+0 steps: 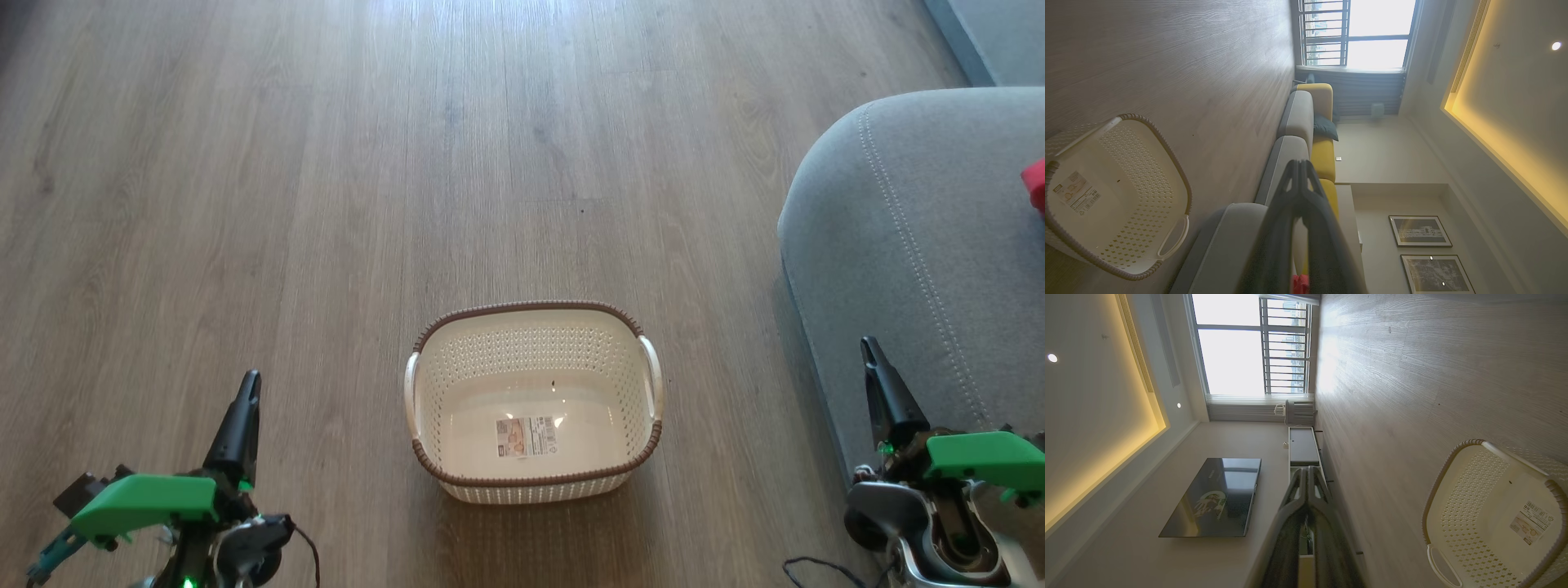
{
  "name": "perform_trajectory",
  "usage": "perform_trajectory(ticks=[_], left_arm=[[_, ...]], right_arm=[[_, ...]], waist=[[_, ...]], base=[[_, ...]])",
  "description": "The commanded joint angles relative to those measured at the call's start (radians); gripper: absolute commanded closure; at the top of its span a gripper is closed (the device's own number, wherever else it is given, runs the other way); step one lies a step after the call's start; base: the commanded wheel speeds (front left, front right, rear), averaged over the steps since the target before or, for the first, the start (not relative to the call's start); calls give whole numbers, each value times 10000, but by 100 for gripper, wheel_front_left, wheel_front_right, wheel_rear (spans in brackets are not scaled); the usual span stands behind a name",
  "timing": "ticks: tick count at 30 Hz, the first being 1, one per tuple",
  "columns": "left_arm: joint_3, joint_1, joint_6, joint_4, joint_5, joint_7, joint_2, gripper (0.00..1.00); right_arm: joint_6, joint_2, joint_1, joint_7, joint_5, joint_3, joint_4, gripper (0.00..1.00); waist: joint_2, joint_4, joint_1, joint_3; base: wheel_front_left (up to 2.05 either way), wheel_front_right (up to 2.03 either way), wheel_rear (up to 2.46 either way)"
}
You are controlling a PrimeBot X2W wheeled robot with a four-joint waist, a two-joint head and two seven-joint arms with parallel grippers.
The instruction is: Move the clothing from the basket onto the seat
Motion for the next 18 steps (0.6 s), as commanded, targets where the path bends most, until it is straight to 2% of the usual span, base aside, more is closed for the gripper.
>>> perform_trajectory(ticks=[1, 18], left_arm=[[335, -477, -94, -342, -66, 73, 144, 100], [335, -477, -94, -342, -66, 73, 144, 100]], right_arm=[[0, -8, -278, 56, 60, 178, -385, 100], [0, -8, -278, 56, 60, 178, -385, 100]], waist=[[0, 0, 0, 0], [0, 0, 0, 0]], base=[[0, 0, 0], [0, 0, 0]])
